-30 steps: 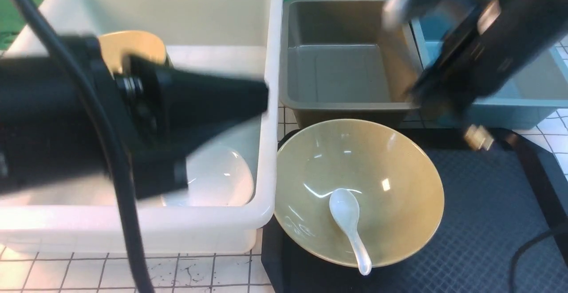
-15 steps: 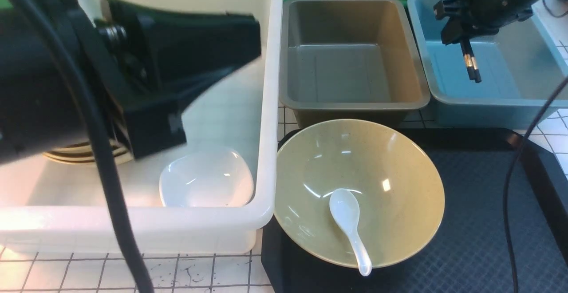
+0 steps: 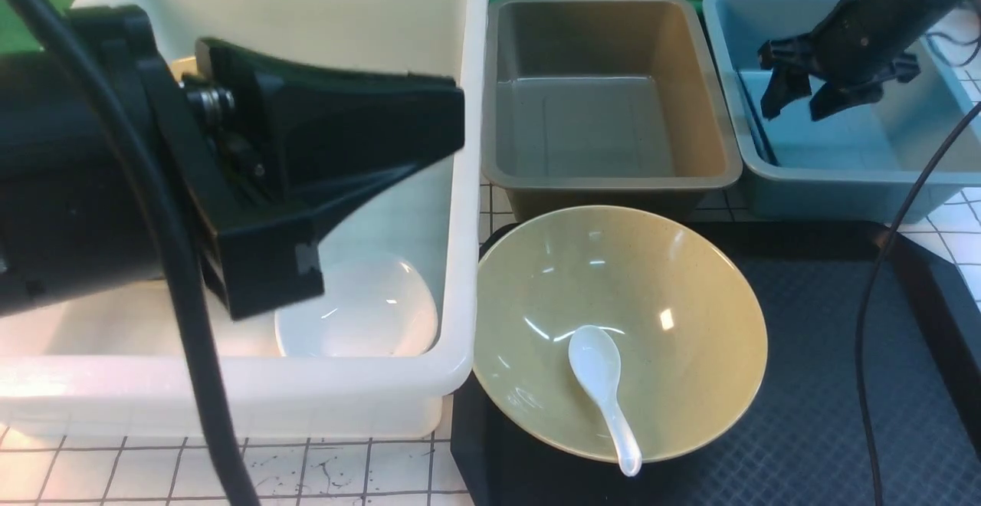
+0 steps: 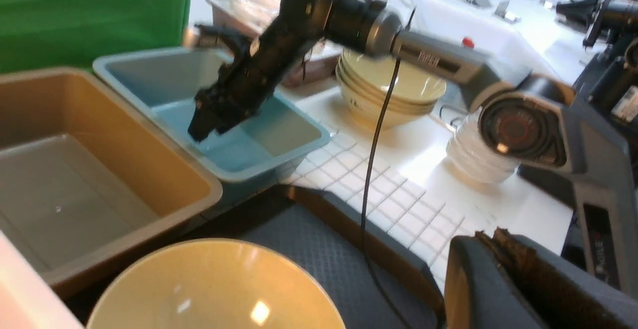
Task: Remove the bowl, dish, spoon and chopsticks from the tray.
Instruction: Use the right arm to put the chopsticks into the small storage box on the right, then use the right arm to grab the soup spoon in the middle
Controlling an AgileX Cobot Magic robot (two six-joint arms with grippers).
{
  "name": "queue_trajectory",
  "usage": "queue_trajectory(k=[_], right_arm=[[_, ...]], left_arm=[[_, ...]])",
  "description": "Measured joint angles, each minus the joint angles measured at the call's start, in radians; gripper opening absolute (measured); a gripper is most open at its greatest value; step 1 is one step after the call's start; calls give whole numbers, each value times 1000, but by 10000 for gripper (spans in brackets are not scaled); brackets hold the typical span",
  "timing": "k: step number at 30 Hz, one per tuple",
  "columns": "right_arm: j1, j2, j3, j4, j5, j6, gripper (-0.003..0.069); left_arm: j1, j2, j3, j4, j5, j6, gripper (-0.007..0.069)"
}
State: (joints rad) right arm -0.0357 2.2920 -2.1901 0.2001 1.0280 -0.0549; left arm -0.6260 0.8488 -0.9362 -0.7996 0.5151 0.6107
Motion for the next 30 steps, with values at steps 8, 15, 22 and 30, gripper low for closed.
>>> queue_trajectory(k=[8,15,22,30], right_arm=[[53,-217,-84,-1,142,-40,404],[220,-595,258,-10,142,-7,205],[489,-905,766,-14,121,211,311],[681,-804,913,-19,22,379,528]], left_arm=[[0,0,0,73,56,-92,-1],[0,0,0,238,142,-286,-1],[0,0,0,399,209,-406,-1],[0,-57,0,347,213,-348,-1]])
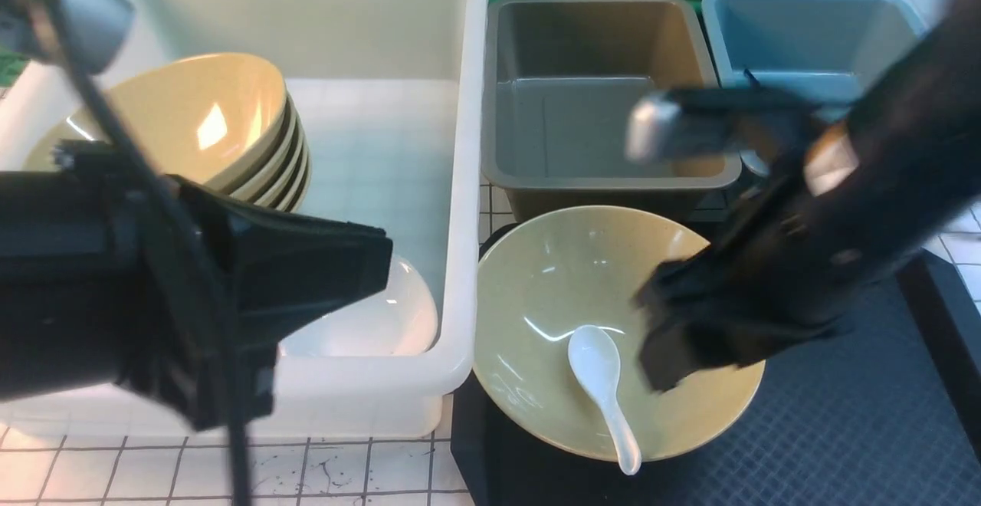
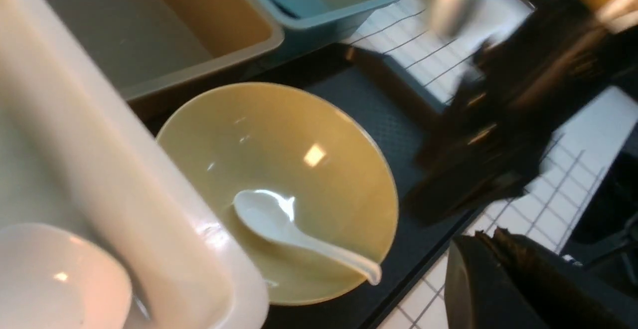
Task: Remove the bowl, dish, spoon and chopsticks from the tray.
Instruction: Use the right arm to grab the soup spoon in the middle, then use the right arm to put the soup spoon into the small storage box in the middle
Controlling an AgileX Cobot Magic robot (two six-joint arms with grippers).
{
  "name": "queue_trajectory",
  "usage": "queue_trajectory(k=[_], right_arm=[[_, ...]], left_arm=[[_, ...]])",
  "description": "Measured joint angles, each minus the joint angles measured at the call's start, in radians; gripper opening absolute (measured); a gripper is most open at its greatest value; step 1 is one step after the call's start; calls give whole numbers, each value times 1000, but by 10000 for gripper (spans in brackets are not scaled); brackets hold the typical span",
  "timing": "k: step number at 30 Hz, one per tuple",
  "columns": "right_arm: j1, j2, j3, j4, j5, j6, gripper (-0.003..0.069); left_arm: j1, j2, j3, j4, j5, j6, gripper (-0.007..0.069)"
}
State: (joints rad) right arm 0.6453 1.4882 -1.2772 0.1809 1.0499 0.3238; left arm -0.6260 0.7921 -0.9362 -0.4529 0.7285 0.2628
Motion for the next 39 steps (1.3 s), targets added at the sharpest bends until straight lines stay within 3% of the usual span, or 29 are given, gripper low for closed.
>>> queue_trajectory(k=[15,19,24,32,39], right_arm=[[23,274,0,3,-119,-27,542],[23,299,0,0,-145,-64,509],[23,317,-1,0,-151,-116,393],[23,320,-101,-14,-92,-193,88],[1,311,-300,-143,51,-173,66]], left_arm=[[0,-28,0,-26,2,17,-1],[0,-28,0,-26,2,18,-1],[0,-28,0,-26,2,29,-1],[0,-28,0,-26,2,31,-1],[0,-28,0,-26,3,31,-1]])
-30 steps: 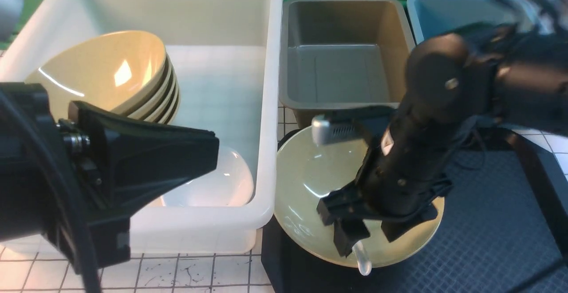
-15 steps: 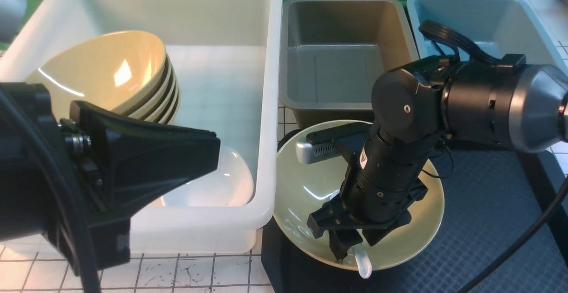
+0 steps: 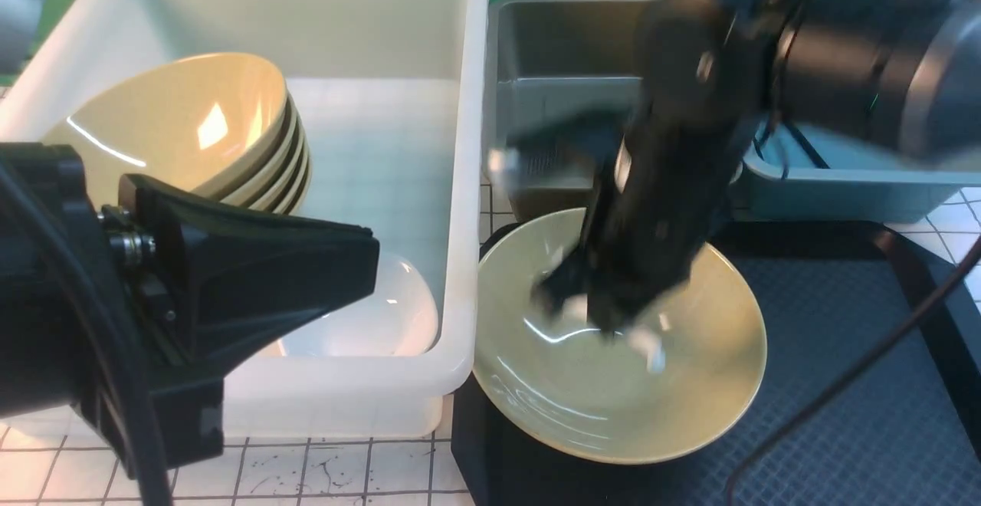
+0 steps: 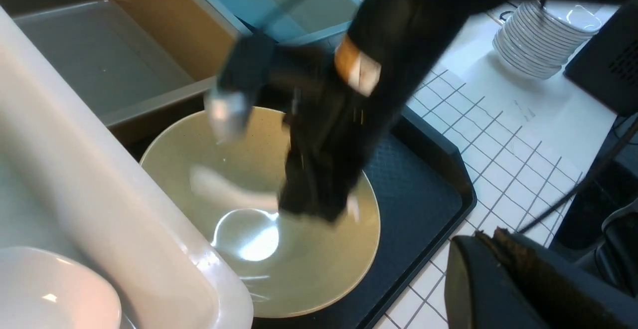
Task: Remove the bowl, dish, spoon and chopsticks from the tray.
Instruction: Use the right arm to put the soup spoon into the small storage box in the middle
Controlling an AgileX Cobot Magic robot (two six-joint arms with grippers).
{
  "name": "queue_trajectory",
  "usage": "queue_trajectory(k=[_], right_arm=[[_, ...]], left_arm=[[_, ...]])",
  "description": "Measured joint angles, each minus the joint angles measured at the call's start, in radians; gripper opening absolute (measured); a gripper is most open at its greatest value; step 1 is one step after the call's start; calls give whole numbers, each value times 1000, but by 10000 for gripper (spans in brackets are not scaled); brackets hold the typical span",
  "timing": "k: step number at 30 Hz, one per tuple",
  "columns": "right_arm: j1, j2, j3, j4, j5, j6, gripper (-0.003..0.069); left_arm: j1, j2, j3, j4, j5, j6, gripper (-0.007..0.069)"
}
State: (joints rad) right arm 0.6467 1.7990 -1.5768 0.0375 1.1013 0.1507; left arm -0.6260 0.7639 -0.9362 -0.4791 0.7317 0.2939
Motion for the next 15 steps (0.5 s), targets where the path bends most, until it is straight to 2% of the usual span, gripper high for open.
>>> queue_trajectory(k=[4,9,15], right_arm=[[-100,7,-137,-16,-55,-5,66],[-243,111,-248,17,-286,-63,66],[-308,321,-385,91,-527,-131,66]], left_arm=[[0,0,0,0,-43,0,-1],[0,0,0,-3,-179,0,-1],[0,2,0,-3,-242,-2,-1]])
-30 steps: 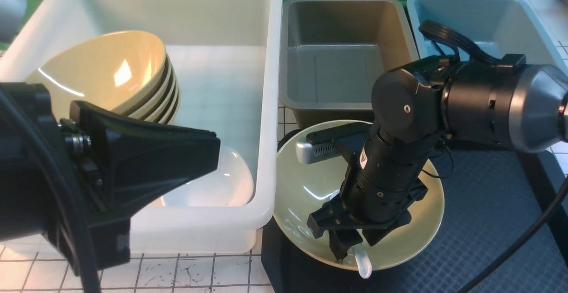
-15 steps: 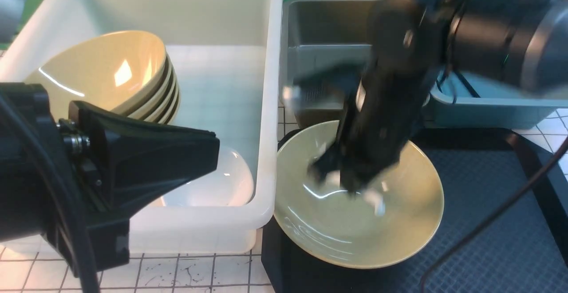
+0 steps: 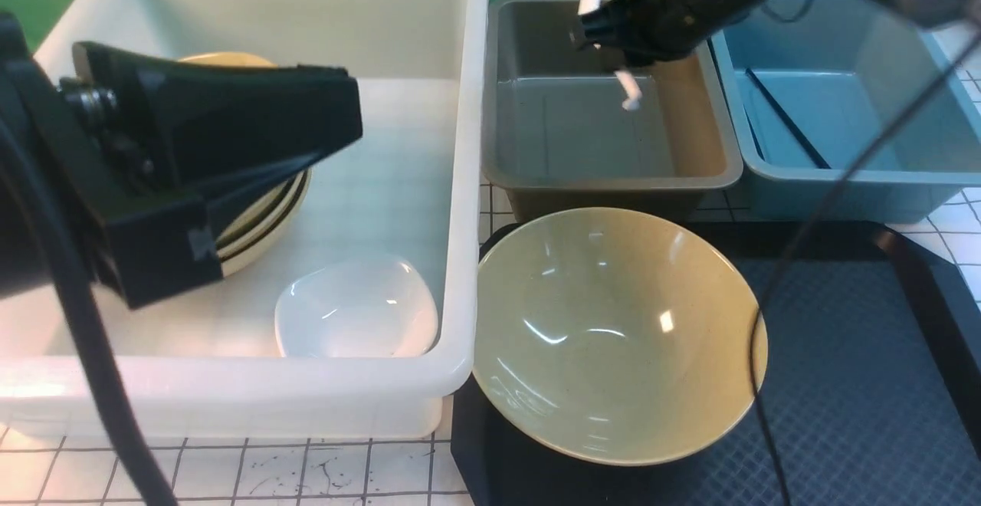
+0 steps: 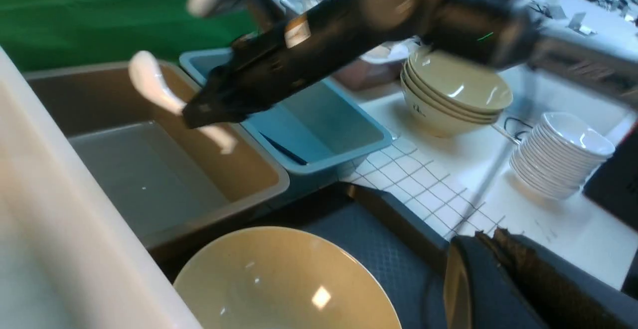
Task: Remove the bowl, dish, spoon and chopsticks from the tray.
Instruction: Use the right arm to put the soup spoon into the small storage box in the middle
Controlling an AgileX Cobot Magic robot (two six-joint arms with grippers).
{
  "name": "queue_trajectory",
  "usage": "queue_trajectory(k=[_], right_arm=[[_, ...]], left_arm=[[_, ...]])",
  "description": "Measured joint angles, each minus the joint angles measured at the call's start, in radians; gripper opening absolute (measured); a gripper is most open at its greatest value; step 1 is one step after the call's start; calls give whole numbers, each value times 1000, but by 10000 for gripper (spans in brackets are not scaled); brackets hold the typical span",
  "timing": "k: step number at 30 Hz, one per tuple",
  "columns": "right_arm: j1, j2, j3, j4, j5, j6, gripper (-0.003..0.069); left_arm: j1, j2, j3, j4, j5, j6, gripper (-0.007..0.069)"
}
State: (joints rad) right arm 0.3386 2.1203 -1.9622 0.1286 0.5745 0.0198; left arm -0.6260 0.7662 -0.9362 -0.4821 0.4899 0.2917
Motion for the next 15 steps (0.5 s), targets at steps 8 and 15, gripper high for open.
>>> queue_trajectory(k=[8,15], right_arm=[[-7,191,-102,3,-57,-42,129],[-7,188,-109,4,-1,-43,391]], left_arm=[[0,0,0,8,-1,-3,-1],[0,2,0,43,1,-15,-1]])
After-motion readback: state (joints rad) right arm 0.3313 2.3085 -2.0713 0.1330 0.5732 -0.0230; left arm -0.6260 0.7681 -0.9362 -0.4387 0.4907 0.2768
